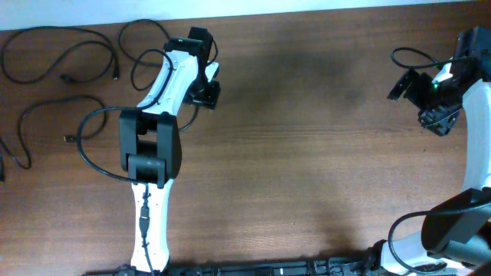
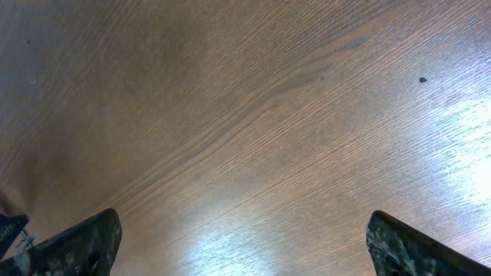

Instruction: Untangle cables

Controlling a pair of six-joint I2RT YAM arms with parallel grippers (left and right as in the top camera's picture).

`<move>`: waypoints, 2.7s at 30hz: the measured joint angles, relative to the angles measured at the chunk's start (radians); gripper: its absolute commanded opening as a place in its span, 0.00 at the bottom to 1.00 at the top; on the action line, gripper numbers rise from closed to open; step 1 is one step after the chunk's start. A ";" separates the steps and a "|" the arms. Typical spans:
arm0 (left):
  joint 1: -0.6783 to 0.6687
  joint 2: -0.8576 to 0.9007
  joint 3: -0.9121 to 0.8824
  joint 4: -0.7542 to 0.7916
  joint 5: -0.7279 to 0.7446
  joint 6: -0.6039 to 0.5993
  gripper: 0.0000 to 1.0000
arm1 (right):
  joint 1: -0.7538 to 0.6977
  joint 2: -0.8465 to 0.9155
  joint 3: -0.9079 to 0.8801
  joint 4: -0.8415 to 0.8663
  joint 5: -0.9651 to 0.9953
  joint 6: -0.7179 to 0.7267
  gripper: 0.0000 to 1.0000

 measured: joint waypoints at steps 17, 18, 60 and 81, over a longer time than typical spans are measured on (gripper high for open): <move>0.085 -0.004 -0.034 0.000 -0.186 0.029 0.51 | 0.000 0.000 0.000 0.000 0.000 0.000 0.99; 0.090 -0.005 -0.034 0.000 -0.188 0.028 0.53 | 0.000 0.000 0.000 0.000 0.000 0.000 0.99; 0.203 -1.173 -0.436 -0.119 0.047 -0.173 0.99 | 0.000 0.000 0.003 -0.009 -0.241 0.006 0.99; 0.203 -1.173 -0.448 -0.115 0.044 -0.175 0.99 | 0.408 -0.367 0.005 -0.248 -0.193 -0.163 0.99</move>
